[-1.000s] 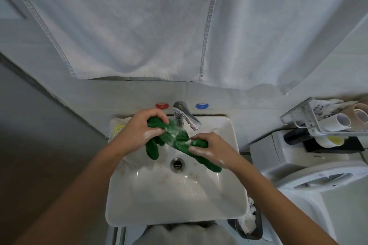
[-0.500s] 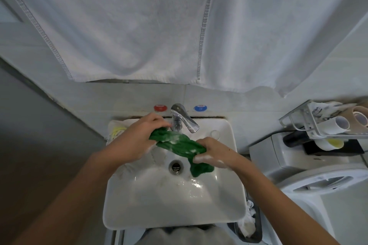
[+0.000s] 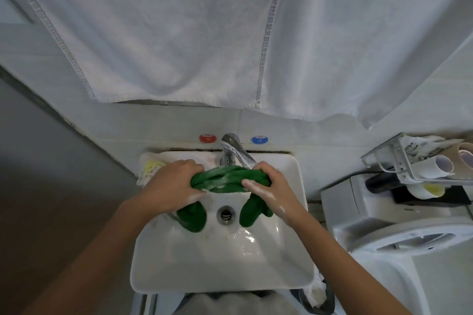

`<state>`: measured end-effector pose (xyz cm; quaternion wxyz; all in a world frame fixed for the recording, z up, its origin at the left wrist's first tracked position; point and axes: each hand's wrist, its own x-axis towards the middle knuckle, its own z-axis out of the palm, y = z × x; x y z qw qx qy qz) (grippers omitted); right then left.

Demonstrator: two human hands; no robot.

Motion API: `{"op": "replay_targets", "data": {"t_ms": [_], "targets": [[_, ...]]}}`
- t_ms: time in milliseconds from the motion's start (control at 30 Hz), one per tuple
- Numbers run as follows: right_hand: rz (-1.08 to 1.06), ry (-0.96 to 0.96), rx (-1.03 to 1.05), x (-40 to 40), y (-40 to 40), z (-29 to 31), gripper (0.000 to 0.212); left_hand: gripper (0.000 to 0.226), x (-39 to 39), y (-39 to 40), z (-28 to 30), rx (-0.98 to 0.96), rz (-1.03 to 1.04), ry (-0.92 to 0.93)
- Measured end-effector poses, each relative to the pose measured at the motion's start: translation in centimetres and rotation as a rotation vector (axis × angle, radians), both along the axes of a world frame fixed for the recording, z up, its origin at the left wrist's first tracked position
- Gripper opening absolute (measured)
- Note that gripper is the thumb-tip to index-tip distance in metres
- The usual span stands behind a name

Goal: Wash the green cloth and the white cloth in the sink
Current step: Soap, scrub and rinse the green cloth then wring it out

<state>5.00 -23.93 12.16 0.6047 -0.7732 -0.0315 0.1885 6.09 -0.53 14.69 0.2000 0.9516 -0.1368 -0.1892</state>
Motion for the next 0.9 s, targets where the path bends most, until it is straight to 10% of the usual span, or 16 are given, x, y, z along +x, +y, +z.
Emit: {"op": "replay_targets", "data": {"t_ms": [100,200,433,500,700,900], "targets": [[-0.089,0.106,0.042,-0.1,0.3,-0.1,0.034,0.021,-0.8,-0.5,-0.7,-0.385,0.141,0.146],[-0.065,0.198,0.044,0.1,-0.1,0.3,0.008,0.023,-1.3,-0.8,-1.2,-0.629,0.276,0.183],[-0.307,0.164,0.2,0.3,1.7,1.1,0.022,0.036,-2.6,-4.0,-0.7,-0.877,0.316,0.186],[-0.417,0.104,0.201,1.0,2.6,1.4,0.03,0.01,-2.6,-5.4,-0.6,-0.868,0.395,0.041],[-0.347,-0.037,0.128,-0.7,6.4,1.3,0.033,0.042,-1.6,-8.1,-2.5,-0.84,0.91,-0.167],[-0.556,0.04,0.148,2.3,6.8,1.7,0.036,0.041,-2.5,-9.9,-1.8,-0.728,0.774,-0.381]]}}
